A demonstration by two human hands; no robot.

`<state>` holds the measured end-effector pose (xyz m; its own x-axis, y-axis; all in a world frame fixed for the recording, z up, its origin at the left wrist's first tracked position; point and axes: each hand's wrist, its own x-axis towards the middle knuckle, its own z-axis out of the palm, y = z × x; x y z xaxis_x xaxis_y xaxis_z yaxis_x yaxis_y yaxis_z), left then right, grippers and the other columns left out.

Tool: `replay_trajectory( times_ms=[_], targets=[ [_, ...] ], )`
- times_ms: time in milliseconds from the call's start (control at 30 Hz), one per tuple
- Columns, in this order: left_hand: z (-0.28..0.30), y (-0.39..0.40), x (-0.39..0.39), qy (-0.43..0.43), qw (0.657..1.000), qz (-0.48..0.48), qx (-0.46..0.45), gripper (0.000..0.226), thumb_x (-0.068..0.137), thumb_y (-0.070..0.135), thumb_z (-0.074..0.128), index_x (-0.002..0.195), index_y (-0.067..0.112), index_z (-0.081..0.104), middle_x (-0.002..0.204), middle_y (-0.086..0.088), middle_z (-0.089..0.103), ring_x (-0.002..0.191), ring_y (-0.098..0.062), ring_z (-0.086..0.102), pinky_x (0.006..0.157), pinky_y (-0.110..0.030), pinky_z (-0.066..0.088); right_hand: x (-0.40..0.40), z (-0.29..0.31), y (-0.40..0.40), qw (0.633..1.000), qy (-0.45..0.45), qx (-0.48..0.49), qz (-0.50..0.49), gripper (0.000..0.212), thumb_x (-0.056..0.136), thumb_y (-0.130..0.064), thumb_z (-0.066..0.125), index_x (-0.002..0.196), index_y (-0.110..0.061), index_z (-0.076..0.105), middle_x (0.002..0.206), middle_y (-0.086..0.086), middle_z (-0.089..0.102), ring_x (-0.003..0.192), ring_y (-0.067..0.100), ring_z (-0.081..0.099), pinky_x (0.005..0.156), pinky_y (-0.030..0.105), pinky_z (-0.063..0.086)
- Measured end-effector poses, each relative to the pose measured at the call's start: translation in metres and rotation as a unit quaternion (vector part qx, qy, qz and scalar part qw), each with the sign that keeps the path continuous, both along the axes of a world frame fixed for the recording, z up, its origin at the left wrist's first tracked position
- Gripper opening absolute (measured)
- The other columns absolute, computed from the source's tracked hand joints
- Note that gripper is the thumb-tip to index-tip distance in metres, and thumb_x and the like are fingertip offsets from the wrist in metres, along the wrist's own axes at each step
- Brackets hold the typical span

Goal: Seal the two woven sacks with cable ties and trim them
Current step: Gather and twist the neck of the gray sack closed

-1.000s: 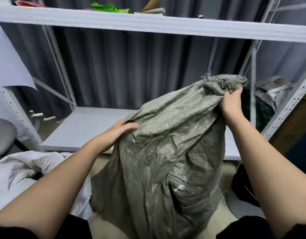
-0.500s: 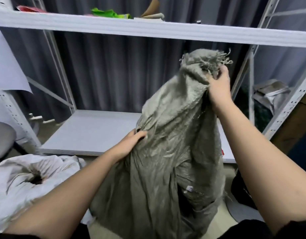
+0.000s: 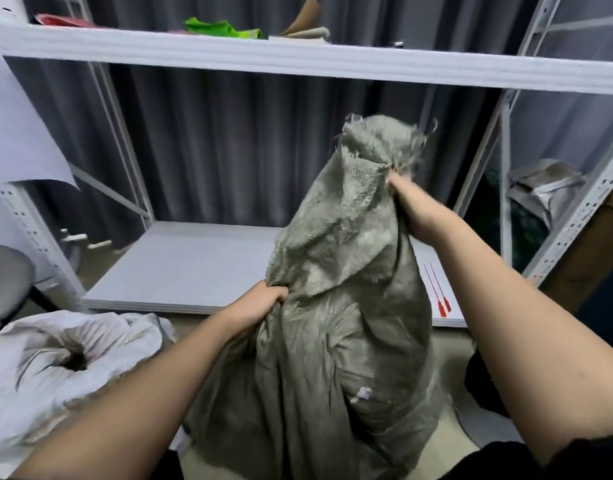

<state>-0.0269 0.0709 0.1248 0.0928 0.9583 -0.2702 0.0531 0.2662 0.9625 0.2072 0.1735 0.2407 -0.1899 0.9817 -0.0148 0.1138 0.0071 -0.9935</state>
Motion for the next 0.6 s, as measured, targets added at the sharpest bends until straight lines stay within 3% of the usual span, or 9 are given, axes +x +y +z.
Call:
replay_trajectory(
  times_ms=[33,100,167,233,300,433,467,533,600],
  targets=[
    [-0.002,-0.002,-0.002,-0.054,0.998,0.007,-0.023,0.015,0.075,0.011,0.05,0.074,0.008,0.064,0.065,-0.009,0.064,0.065,-0.024,0.06,0.062,-0.027,0.047,0.003,-0.011,-0.003,0.998,-0.016,-0.042,0.037,0.083,0.079,-0.062,0.063,0.145,-0.019,0.036,0.131,0.003,0.06,0.116,0.018,0.061,0.103,0.038,0.045],
    [-0.004,-0.004,-0.007,-0.155,0.987,0.004,-0.053,0.03,0.088,0.023,0.05,0.075,0.01,0.074,0.074,-0.009,0.073,0.068,-0.022,0.069,0.066,-0.027,0.054,0.004,-0.037,-0.013,0.99,-0.025,-0.091,0.102,0.042,0.096,-0.042,0.045,0.124,-0.015,0.059,0.114,0.004,0.07,0.105,0.016,0.067,0.092,0.032,0.053],
    [-0.004,-0.004,-0.012,-0.207,0.977,0.008,-0.053,0.035,0.092,0.035,0.049,0.084,0.015,0.077,0.091,-0.01,0.075,0.079,-0.02,0.073,0.076,-0.032,0.055,0.005,-0.064,-0.024,0.978,-0.046,-0.127,0.158,0.031,0.098,-0.022,0.039,0.099,-0.016,0.07,0.092,-0.001,0.075,0.086,0.01,0.071,0.076,0.021,0.055],
    [-0.003,-0.003,-0.016,-0.217,0.974,0.014,-0.06,0.043,0.094,0.044,0.045,0.092,0.014,0.075,0.094,-0.012,0.075,0.083,-0.022,0.073,0.078,-0.034,0.054,0.005,-0.081,-0.029,0.966,-0.082,-0.159,0.187,0.026,0.092,-0.012,0.048,0.085,-0.013,0.073,0.082,0.0,0.074,0.075,0.01,0.07,0.076,0.022,0.055],
    [-0.003,-0.002,-0.019,-0.212,0.975,0.012,-0.068,0.048,0.094,0.048,0.042,0.097,0.011,0.073,0.094,-0.014,0.075,0.085,-0.023,0.073,0.079,-0.035,0.053,0.005,-0.087,-0.027,0.977,-0.064,-0.15,0.14,0.016,0.089,-0.012,0.056,0.095,-0.009,0.071,0.088,0.004,0.074,0.082,0.015,0.069,0.088,0.029,0.051],
    [-0.009,-0.001,-0.023,-0.174,0.982,0.014,-0.067,0.047,0.093,0.047,0.043,0.115,0.012,0.066,0.11,-0.011,0.072,0.097,-0.022,0.07,0.088,-0.035,0.05,0.005,-0.072,-0.018,0.994,0.091,-0.066,0.019,0.02,0.095,-0.022,0.054,0.106,-0.01,0.066,0.088,-0.001,0.076,0.082,0.012,0.071,0.083,0.026,0.056],
    [-0.01,-0.002,-0.024,-0.165,0.984,0.007,-0.065,0.046,0.091,0.047,0.046,0.116,0.014,0.066,0.112,-0.01,0.071,0.1,-0.022,0.069,0.089,-0.035,0.049,0.006,-0.066,-0.015,0.996,0.081,-0.033,-0.008,0.022,0.095,-0.025,0.055,0.107,-0.011,0.066,0.088,-0.003,0.076,0.084,0.011,0.07,0.085,0.028,0.056],
    [-0.008,-0.006,-0.025,-0.13,0.989,-0.043,-0.056,0.047,0.08,0.052,0.058,0.113,0.02,0.067,0.113,-0.006,0.071,0.103,-0.02,0.068,0.093,-0.034,0.048,0.008,-0.054,-0.006,0.992,-0.044,0.078,-0.087,0.024,0.094,-0.03,0.056,0.109,-0.014,0.066,0.099,-0.003,0.073,0.095,0.013,0.067,0.096,0.033,0.05],
    [-0.001,-0.011,-0.024,0.017,0.991,-0.134,-0.022,0.058,0.065,0.057,0.073,0.113,0.028,0.063,0.115,0.004,0.07,0.106,-0.013,0.066,0.099,-0.031,0.045,0.008,-0.037,-0.001,0.96,-0.155,0.178,-0.148,0.026,0.093,-0.033,0.057,0.109,-0.013,0.066,0.109,0.004,0.069,0.104,0.018,0.062,0.098,0.032,0.045]
  ],
)
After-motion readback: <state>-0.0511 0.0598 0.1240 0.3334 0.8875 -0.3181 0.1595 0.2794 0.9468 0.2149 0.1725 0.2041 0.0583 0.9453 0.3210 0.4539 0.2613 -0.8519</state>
